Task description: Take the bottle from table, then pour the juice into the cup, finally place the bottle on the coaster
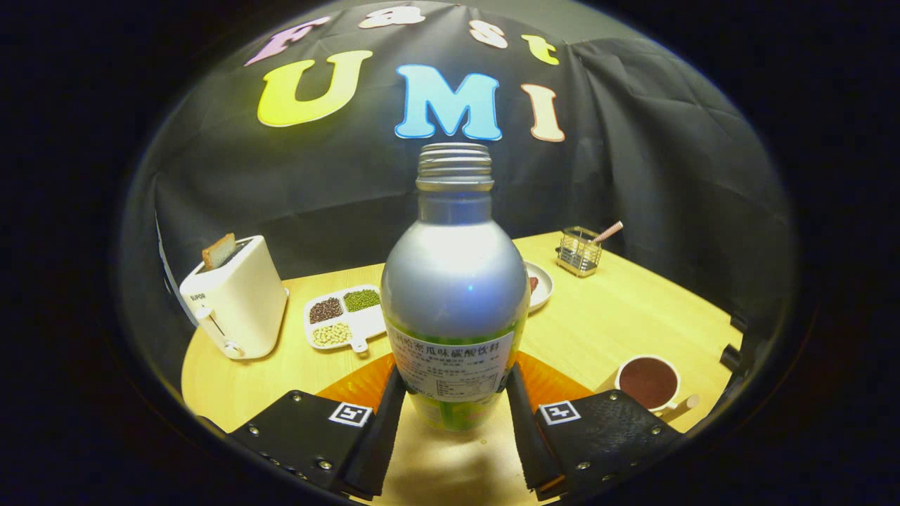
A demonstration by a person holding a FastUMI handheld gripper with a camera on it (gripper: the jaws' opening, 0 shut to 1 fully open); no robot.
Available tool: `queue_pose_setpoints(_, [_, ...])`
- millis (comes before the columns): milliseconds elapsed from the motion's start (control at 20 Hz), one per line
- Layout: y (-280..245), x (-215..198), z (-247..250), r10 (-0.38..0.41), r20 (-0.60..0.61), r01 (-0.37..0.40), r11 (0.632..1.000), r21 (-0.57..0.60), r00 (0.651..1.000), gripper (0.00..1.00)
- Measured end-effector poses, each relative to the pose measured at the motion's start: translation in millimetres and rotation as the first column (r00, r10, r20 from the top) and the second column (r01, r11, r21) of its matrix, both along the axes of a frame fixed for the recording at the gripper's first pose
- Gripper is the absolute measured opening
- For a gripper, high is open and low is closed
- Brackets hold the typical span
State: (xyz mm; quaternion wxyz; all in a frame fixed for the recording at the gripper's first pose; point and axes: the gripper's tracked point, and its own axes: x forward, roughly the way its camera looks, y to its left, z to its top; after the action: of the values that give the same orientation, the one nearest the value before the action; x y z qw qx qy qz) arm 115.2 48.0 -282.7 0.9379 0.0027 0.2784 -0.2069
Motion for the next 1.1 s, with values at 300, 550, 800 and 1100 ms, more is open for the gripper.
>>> queue_pose_setpoints(300, [-2, 21, -22, -0.009, -0.048, 0.005, 0.996, -0.086, 0.999, 0.72])
queue_pose_setpoints(550, [-7, 32, -44, -0.004, -0.075, -0.004, 0.993, -0.116, 0.997, 0.72])
queue_pose_setpoints(800, [-8, 38, -62, 0.022, -0.100, -0.034, 0.992, -0.118, 0.995, 0.73])
queue_pose_setpoints(1100, [-14, 32, -69, 0.003, -0.061, -0.006, 0.999, -0.054, 0.998, 0.75])
